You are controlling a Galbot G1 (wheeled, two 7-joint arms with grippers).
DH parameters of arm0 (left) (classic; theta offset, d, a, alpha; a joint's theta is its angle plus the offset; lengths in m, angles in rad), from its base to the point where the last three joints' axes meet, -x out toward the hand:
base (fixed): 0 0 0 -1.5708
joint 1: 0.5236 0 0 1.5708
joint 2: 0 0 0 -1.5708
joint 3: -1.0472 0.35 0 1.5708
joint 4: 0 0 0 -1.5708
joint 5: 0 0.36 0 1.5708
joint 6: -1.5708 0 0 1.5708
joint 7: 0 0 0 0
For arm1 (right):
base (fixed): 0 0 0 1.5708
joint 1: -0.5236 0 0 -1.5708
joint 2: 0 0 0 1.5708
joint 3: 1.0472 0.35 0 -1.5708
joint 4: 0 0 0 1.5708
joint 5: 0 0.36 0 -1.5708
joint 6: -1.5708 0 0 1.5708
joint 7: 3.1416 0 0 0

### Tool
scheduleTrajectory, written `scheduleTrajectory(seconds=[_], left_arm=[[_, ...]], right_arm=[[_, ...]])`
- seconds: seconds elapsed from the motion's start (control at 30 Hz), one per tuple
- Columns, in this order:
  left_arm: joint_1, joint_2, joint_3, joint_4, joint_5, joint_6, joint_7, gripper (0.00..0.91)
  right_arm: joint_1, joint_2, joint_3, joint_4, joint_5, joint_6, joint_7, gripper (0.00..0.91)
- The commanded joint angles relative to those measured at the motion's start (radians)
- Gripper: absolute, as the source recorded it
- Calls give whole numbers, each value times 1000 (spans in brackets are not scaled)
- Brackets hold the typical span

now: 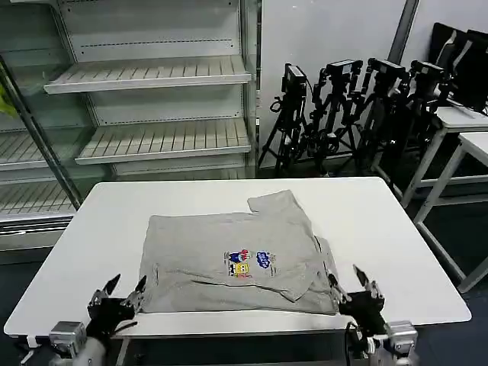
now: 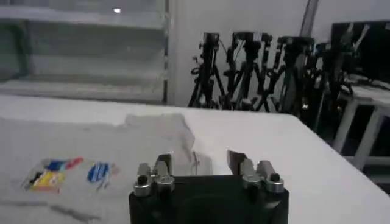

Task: Fold and organize the clothes.

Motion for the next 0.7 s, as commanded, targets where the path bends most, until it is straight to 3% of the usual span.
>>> scheduleTrajectory(seconds=[0.03, 0.37, 0.7], left_arm=[[-430, 69, 139, 312, -122, 33, -65, 907], [-764, 61, 389, 626, -95, 37, -72, 907], [-913, 20, 493, 831, -94, 35, -82, 907]], right_arm=[[491, -3, -162, -359, 50, -40, 26, 907], [882, 77, -304, -789, 114, -61, 38, 907], [1050, 178, -326, -1087, 104, -61, 21, 907]])
